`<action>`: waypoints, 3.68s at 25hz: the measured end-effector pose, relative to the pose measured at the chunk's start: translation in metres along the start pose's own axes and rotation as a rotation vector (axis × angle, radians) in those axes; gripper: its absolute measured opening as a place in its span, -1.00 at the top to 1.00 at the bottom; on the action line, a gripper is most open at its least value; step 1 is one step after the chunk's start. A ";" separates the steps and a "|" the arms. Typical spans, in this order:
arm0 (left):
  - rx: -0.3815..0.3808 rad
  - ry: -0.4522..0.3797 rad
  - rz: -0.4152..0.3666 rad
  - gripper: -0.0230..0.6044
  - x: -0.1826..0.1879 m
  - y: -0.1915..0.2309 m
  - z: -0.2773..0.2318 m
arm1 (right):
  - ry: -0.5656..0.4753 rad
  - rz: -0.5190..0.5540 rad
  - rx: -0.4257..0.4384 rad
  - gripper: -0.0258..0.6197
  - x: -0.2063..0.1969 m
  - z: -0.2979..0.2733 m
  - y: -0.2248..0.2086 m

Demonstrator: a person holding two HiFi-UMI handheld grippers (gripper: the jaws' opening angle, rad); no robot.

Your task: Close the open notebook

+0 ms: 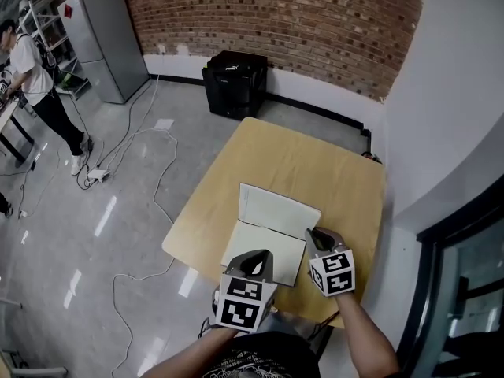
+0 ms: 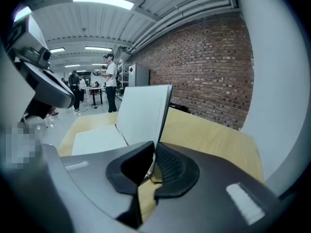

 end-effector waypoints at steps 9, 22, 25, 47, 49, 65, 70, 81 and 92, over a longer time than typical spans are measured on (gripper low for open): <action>0.014 -0.026 0.004 0.92 -0.115 -0.031 0.081 | 0.001 0.103 -0.058 0.84 -0.074 0.067 0.099; 0.007 -0.046 0.005 0.92 -0.225 -0.069 0.148 | 0.011 0.263 -0.121 0.85 -0.148 0.131 0.195; 0.005 -0.045 0.005 0.92 -0.236 -0.072 0.160 | 0.018 0.308 -0.142 0.85 -0.153 0.140 0.209; 0.007 -0.059 0.012 0.92 -0.376 -0.124 0.228 | 0.081 0.629 -0.258 0.86 -0.267 0.206 0.314; 0.006 -0.058 0.011 0.92 -0.371 -0.133 0.239 | 0.087 0.653 -0.265 0.86 -0.264 0.218 0.313; 0.014 -0.056 0.011 0.92 -0.434 -0.186 0.265 | 0.172 0.853 -0.318 0.79 -0.332 0.251 0.338; 0.011 -0.051 0.008 0.92 -0.434 -0.152 0.341 | 0.206 0.869 -0.321 0.73 -0.286 0.276 0.397; 0.004 -0.071 0.009 0.92 -0.491 -0.137 0.451 | 0.231 0.794 -0.315 0.73 -0.284 0.346 0.498; -0.031 -0.096 0.018 0.92 -0.472 -0.181 0.555 | 0.187 0.573 -0.263 0.73 -0.243 0.475 0.538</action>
Point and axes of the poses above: the fingertips, and each gripper's own axes: z backward along the fingers, y to its left, x out of its top, the point moved 9 cm from there along z, backward along the fingers, and after that the axes turned 15 degrees about y, right-handed, at the moved point
